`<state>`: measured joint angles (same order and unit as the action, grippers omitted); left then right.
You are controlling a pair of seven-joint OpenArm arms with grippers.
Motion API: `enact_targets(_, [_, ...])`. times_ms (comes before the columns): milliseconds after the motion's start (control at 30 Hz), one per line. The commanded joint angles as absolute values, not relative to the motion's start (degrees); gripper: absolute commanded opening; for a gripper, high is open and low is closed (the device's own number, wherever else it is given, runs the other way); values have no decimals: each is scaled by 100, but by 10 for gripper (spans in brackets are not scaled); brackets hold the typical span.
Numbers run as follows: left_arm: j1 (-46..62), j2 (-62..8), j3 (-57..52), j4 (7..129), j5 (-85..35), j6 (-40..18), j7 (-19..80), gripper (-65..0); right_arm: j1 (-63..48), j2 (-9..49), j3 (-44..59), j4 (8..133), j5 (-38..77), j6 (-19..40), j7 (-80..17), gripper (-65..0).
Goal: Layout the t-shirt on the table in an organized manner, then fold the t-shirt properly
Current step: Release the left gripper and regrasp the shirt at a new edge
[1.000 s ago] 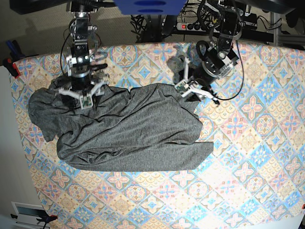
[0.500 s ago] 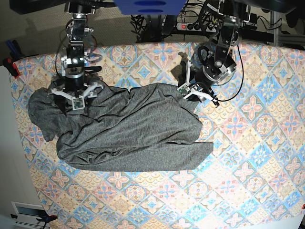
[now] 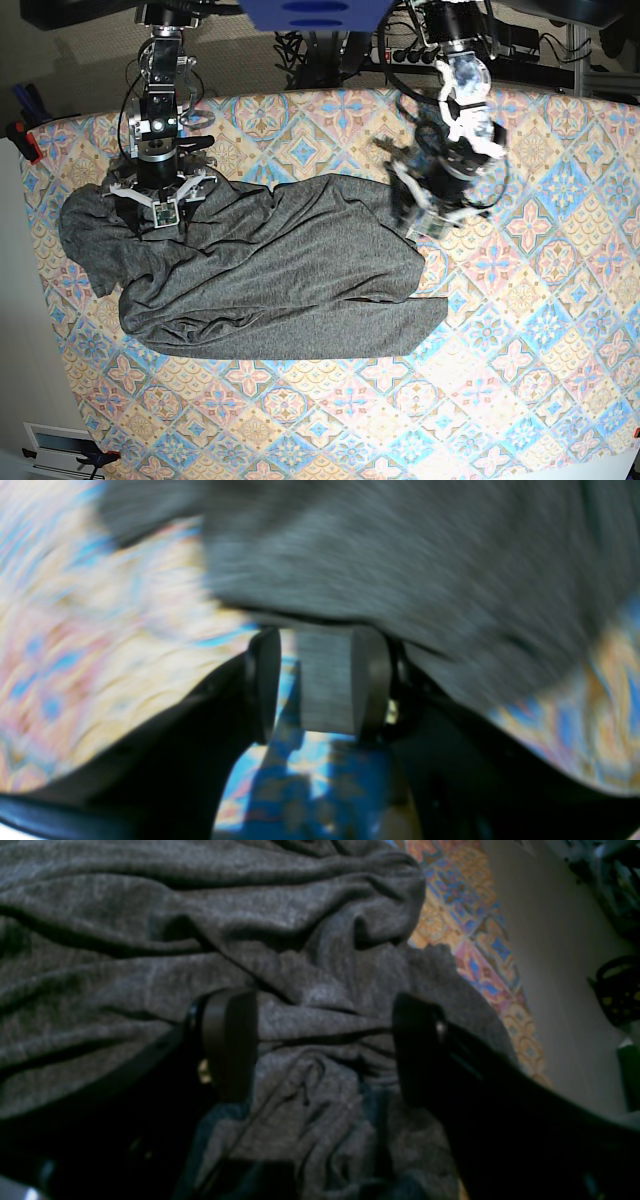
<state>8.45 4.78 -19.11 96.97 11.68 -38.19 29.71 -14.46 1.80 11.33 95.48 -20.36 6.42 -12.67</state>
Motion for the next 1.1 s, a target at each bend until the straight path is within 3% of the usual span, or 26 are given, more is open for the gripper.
enact_targets(0, [778,470,-1991,9684,998,-3820,2879,-416,-1402,207,1147,9622,-2026,593,-1138,-245])
enact_targets(467, [769,479,-2308,8875,558,-4000,2879,-416,-1376,207,1138,9613,-2026,593,-1138,-245])
enact_targets(733, [541,470,-2281,8576,207,-4000,3600,-418,-1393,207,1147,9613,-2026,593,-1138,-245])
enact_targets(900, [347,286,-1640,8136,-127,-4000,3978,-425,-1385,207,1147,9622,-2026,593,-1138,-245])
enact_targets(1000, [374,286,-1420,8119,-242,-4000,3978,-493,-1393,207,1147,9631,-2026,593,-1138,-245])
enact_targets(1067, [374,286,-1429,8119,-233,-4000,3987,-590,-1402,207,1147,9640,-2026,593,-1138,-245])
